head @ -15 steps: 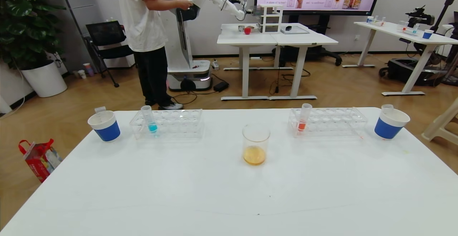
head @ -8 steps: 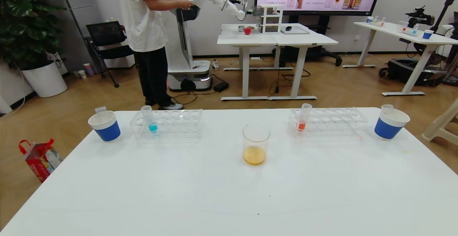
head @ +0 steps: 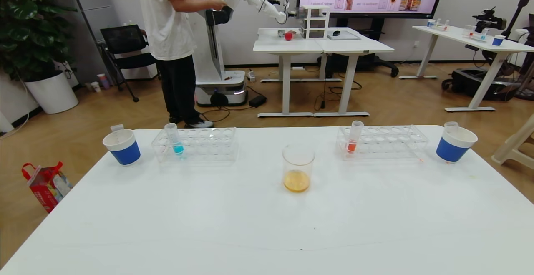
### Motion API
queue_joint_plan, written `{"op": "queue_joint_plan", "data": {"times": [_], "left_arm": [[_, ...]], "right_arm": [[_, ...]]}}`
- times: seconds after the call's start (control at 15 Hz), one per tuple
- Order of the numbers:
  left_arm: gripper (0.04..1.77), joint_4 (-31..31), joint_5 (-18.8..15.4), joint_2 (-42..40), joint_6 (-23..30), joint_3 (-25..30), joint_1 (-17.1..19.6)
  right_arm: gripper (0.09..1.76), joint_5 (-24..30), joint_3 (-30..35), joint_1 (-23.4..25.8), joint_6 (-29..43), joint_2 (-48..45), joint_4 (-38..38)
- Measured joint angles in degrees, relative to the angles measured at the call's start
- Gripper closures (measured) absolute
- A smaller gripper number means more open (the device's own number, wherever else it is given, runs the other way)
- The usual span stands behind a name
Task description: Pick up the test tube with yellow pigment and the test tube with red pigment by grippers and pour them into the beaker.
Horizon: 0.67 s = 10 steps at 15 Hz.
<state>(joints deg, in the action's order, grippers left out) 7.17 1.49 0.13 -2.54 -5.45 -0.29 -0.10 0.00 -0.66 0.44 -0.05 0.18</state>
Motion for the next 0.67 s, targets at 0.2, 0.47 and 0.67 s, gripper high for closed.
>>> {"op": "queue_joint_plan", "data": {"times": [0.2,0.47,0.67], "left_arm": [[0.06,-7.27,-1.24,-0.21,1.94,4.79,0.05],[0.06,-7.12,-1.38,-0.24,2.10,5.38,0.02],[0.06,-7.09,-1.38,-0.24,2.43,5.42,0.02]], "right_arm": [[0.11,0.00,0.00,-0.02,0.00,0.02,-0.02],[0.11,0.00,0.00,-0.02,0.00,0.00,0.00],[0.11,0.00,0.00,-0.02,-0.06,0.02,-0.02]]}}
